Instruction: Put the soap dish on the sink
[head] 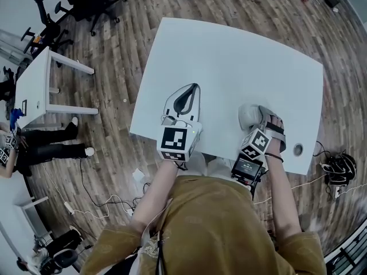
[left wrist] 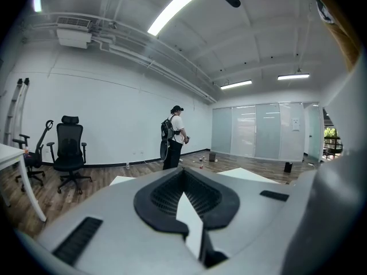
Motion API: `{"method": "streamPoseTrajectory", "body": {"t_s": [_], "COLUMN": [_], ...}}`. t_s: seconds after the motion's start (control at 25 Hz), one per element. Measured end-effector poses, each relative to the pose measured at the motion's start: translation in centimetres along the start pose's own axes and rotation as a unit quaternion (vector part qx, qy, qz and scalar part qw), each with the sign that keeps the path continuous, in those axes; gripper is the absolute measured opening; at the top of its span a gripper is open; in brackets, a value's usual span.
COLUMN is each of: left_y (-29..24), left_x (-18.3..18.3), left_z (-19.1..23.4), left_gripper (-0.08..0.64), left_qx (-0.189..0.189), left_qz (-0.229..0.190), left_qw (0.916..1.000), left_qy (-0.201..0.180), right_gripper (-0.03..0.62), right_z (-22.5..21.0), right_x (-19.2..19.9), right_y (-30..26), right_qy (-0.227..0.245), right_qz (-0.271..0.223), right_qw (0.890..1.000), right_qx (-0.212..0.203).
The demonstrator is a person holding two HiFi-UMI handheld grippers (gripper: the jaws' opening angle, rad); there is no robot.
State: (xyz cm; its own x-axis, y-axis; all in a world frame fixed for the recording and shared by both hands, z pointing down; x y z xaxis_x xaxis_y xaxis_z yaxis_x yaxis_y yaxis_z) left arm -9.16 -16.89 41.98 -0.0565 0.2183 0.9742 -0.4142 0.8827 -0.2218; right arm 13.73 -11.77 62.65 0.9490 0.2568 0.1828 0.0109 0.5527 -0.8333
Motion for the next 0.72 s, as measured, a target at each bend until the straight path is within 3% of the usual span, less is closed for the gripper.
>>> {"method": "streamPoseTrajectory", "body": {"t_s": [0.28, 0.48, 0.52, 0.72], "left_y": [-0.1, 0.0, 0.1, 0.4], "left_x": [0.1, 0.3, 0.5, 0.9], "left_z": [-0.3, -0.4, -0.3, -0.1], "left_gripper": [0.008, 0.008, 0.008, 0.008], "left_qx": [0.007, 0.007, 0.007, 0.013], "left_qz": [0.002, 0.006, 0.007, 0.013], "left_qw": [0.9999, 0.9998, 0.9997, 0.9995], "left_qy": [0.015, 0.02, 0.021, 0.024], "right_gripper": [0.29, 0.29, 0.316, 0.318], "right_z": [-0.4, 1.4, 1.8, 2.4], "right_x": [0.1, 0.5, 0.5, 0.0], "right_y": [0.8, 0.8, 0.8, 1.1], "right_qy": [0.001, 0.045, 0.054, 0.064], "right_qz": [-0.002, 0.012, 0.013, 0.011], "right_qw": [1.0, 0.998, 0.997, 0.997], "right_qx": [-0.014, -0.052, -0.054, -0.051]}}
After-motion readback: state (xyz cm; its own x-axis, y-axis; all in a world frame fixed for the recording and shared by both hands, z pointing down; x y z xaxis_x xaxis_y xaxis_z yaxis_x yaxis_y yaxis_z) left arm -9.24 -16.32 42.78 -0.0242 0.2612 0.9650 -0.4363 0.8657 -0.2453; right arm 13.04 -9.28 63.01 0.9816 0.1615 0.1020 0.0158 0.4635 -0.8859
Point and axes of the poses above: the fingertips, and each gripper's own axes: y backward along the fingers, z to its left, x out of its underside, the point moved 3 cm from there along y, backward along the fingers, and after that the axes turned 1 degree about -z, right-handed, at the moved point
